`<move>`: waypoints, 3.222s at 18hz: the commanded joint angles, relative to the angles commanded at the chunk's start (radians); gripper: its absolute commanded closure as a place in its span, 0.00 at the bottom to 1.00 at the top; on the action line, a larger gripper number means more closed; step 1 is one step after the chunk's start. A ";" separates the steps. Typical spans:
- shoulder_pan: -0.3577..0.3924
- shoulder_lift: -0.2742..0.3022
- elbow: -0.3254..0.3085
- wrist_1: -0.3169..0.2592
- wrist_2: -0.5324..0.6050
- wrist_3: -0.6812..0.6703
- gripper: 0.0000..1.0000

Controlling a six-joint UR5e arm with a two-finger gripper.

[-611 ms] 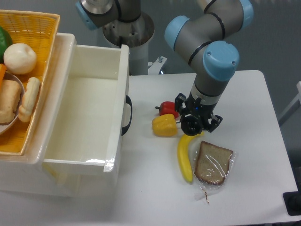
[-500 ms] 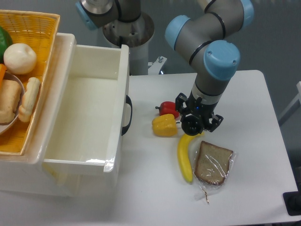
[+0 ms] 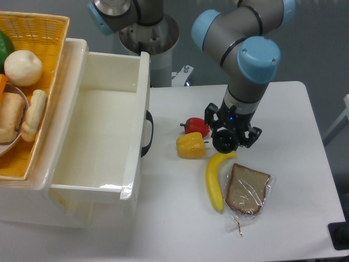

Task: Place the mangosteen in the upper white drawer

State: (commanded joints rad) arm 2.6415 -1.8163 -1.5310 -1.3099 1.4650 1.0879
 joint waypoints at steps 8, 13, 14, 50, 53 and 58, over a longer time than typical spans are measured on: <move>0.031 0.121 0.023 -0.094 -0.182 -0.209 0.59; 0.017 0.184 0.011 -0.117 -0.224 -0.367 0.59; 0.017 0.192 0.011 -0.135 -0.247 -0.387 0.59; -0.261 0.281 -0.080 -0.154 -0.321 -0.494 0.00; -0.253 0.272 -0.077 -0.138 -0.298 -0.476 0.00; -0.233 0.241 -0.066 -0.054 -0.042 -0.468 0.00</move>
State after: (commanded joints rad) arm 2.4083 -1.5753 -1.5969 -1.3639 1.4231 0.6197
